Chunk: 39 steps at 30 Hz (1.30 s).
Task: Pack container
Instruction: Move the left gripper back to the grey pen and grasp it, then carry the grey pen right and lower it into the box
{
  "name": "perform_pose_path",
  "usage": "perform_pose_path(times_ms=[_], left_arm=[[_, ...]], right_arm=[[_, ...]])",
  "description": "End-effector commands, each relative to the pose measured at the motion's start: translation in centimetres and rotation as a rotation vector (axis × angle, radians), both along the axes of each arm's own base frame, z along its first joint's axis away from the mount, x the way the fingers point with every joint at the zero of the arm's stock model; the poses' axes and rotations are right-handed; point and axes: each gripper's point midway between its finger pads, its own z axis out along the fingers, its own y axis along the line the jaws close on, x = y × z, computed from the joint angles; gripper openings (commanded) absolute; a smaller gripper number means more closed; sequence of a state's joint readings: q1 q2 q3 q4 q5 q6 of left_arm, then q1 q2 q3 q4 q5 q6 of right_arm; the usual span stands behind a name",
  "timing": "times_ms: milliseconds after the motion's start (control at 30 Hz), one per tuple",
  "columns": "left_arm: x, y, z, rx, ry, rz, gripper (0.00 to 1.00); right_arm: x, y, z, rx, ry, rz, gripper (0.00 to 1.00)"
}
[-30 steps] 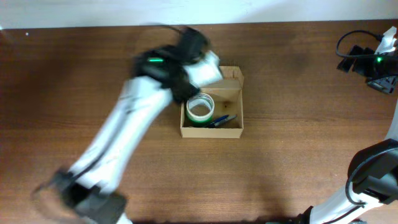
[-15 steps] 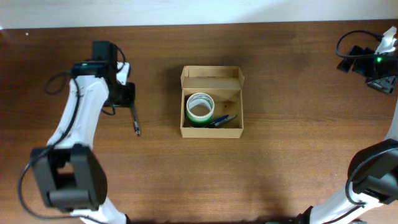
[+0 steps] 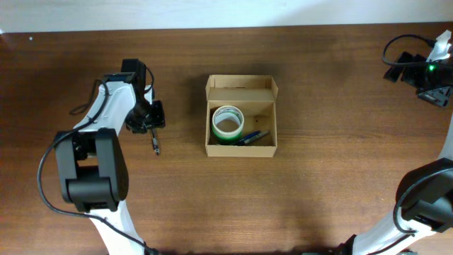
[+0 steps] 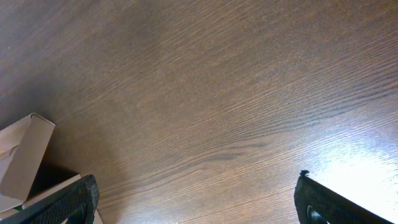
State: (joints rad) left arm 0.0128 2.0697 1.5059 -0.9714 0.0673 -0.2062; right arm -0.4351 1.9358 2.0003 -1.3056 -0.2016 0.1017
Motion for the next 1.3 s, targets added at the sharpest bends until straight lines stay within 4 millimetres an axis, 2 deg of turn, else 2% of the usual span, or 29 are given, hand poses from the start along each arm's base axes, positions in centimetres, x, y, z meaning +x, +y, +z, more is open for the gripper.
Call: perform_pose_path(times_ms=[0, 167, 467, 600, 733, 900, 967, 1067, 1167, 1267], left_arm=[[-0.2, -0.3, -0.6, -0.027, 0.029, 0.132, 0.48], [-0.4, -0.3, -0.8, -0.025, 0.04, 0.15, 0.47], [-1.6, -0.3, -2.7, -0.022, 0.108, 0.151, 0.45], [-1.8, -0.3, -2.8, -0.022, 0.112, 0.151, 0.31], [-1.7, -0.3, -2.8, -0.021, 0.111, 0.151, 0.02], [-1.4, -0.1, -2.4, -0.027, 0.101, 0.133, 0.02], [-0.5, -0.1, -1.0, -0.056, 0.077, 0.081, 0.02], [2.4, -0.6, 3.6, -0.124, -0.023, -0.03, 0.02], [6.1, -1.7, 11.4, -0.174, -0.216, -0.228, 0.02], [8.0, -4.0, 19.7, -0.167, -0.438, -0.524, 0.02]], right_arm=[[0.1, 0.2, -0.2, 0.007, 0.004, 0.003, 0.99], [0.1, 0.2, -0.2, 0.007, 0.004, 0.003, 0.99], [0.1, 0.2, -0.2, 0.007, 0.004, 0.003, 0.99], [0.1, 0.2, -0.2, 0.007, 0.004, 0.003, 0.99], [0.1, 0.2, -0.2, 0.007, 0.004, 0.003, 0.99], [0.1, 0.2, -0.2, 0.007, 0.004, 0.003, 0.99], [0.1, 0.2, -0.2, 0.007, 0.004, 0.003, 0.99], [0.1, 0.2, -0.2, 0.007, 0.004, 0.003, 0.99], [0.1, 0.2, -0.2, 0.007, 0.004, 0.003, 0.99], [0.1, 0.2, -0.2, 0.007, 0.004, 0.003, 0.99]])
